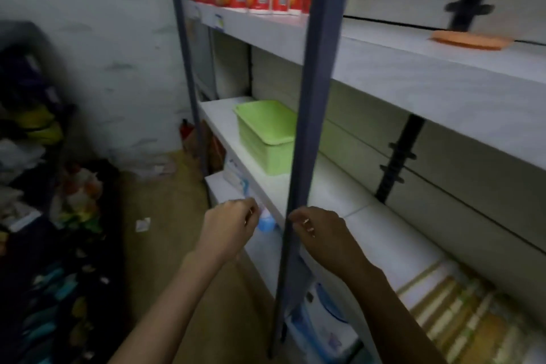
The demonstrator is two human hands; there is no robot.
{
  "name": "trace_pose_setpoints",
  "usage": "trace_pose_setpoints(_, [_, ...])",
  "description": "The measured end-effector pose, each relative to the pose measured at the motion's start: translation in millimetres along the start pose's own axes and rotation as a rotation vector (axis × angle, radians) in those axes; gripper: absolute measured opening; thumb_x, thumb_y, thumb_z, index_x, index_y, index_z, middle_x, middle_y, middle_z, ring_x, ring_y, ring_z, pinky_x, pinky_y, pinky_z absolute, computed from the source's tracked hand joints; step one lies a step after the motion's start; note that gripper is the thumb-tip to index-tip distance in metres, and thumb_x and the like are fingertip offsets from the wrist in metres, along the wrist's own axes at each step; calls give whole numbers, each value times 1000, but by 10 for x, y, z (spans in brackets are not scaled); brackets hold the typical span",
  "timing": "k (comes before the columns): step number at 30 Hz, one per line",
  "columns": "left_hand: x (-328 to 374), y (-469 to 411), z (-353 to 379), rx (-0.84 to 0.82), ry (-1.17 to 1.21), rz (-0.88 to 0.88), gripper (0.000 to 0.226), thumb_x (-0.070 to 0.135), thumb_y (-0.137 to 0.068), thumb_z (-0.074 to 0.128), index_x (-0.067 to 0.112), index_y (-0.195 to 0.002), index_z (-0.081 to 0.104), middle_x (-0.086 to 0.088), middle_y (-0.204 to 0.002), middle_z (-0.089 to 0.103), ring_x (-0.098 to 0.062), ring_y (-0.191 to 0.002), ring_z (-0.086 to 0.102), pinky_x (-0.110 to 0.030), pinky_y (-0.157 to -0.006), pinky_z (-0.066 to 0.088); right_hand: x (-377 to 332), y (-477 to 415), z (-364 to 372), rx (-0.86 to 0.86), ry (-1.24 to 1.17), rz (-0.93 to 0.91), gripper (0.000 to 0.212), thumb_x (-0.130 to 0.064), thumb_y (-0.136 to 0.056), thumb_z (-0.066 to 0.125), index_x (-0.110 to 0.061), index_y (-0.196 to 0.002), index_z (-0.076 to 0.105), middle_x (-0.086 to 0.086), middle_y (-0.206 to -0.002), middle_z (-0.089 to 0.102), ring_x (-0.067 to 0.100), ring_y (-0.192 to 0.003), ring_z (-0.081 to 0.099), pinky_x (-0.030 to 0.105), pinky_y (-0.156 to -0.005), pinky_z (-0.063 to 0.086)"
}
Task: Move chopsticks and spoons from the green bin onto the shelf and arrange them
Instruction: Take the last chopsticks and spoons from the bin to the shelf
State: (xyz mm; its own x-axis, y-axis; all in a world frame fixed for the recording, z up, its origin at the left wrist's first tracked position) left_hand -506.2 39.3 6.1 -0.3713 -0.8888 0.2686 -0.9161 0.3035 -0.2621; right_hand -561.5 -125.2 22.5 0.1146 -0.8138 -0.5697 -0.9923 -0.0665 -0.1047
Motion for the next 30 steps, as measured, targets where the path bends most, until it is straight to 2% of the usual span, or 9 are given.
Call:
trace_pose_setpoints(3, [-468, -184, -101, 12, -14, -14, 24, 34, -95, 41, 22, -97, 61, 1, -94, 69, -20, -86, 65, -34, -70, 52, -246, -404, 196, 23, -25, -4, 23, -22, -95, 48, -18, -113, 61, -1, -109, 64, 11, -96, 61, 17, -78, 43])
trace_pose_setpoints(7, [-1010, -518, -217, 18, -48, 5, 25, 33, -96, 40, 20, -99, 61, 2, -95, 70, -20, -85, 64, -31, -66, 45, -490, -958, 483, 50, -21, 19, 22, -24, -94, 50, -17, -111, 63, 2, -108, 67, 14, -94, 62, 26, -82, 48])
trace_pose_setpoints(10, [-1390, -808, -273, -5, -47, 24, 25, 33, -97, 40, 21, -102, 62, 4, -97, 69, -15, -83, 63, -28, -71, 51, -635, -1343, 646, 68, 8, 78, 25, -23, -93, 50, -15, -112, 64, 4, -111, 67, 19, -94, 64, 28, -82, 48])
trace_pose_setpoints(13, [-1636, -1084, -313, -40, -35, 51, 26, 33, -97, 40, 20, -106, 62, 2, -100, 68, -15, -86, 63, -26, -75, 51, -711, -1721, 749, 72, 52, 138, 25, -21, -93, 49, -20, -113, 63, 0, -112, 68, 18, -96, 64, 27, -83, 48])
trace_pose_setpoints(17, [-1821, -1467, -305, -92, -1, 109, 28, 33, -98, 39, 18, -106, 61, 0, -100, 67, -15, -88, 63, -29, -78, 53, -735, -2157, 813, 110, 68, 180, 23, -20, -91, 50, -24, -107, 65, -3, -107, 69, 18, -93, 65, 26, -79, 47])
trace_pose_setpoints(24, [-1951, -2358, -138, -47, 50, 230, 27, 33, -97, 39, 18, -105, 61, 2, -101, 69, -18, -89, 64, -36, -76, 54, -544, -2922, 691, 265, 39, 216, 21, -17, -91, 51, -19, -103, 69, 1, -102, 72, 22, -89, 66, 38, -82, 53])
trace_pose_setpoints(30, [-1864, -3261, 70, -60, 135, 369, 24, 29, -97, 41, 15, -103, 60, -2, -98, 68, -19, -91, 60, -32, -75, 47, -121, -3638, 479, 391, 25, 327, 20, -11, -91, 52, -16, -99, 70, 3, -101, 73, 22, -88, 67, 31, -78, 50])
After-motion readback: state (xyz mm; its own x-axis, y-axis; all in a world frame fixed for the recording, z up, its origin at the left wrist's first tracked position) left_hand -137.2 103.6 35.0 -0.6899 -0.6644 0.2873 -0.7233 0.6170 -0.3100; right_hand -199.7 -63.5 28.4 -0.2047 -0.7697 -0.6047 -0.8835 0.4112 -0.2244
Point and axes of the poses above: each hand's wrist, its own y-axis away from the middle knuckle, its own z-axis out of the palm, x = y × z, the point moved 3 cm from there along -y, towards the middle knuckle
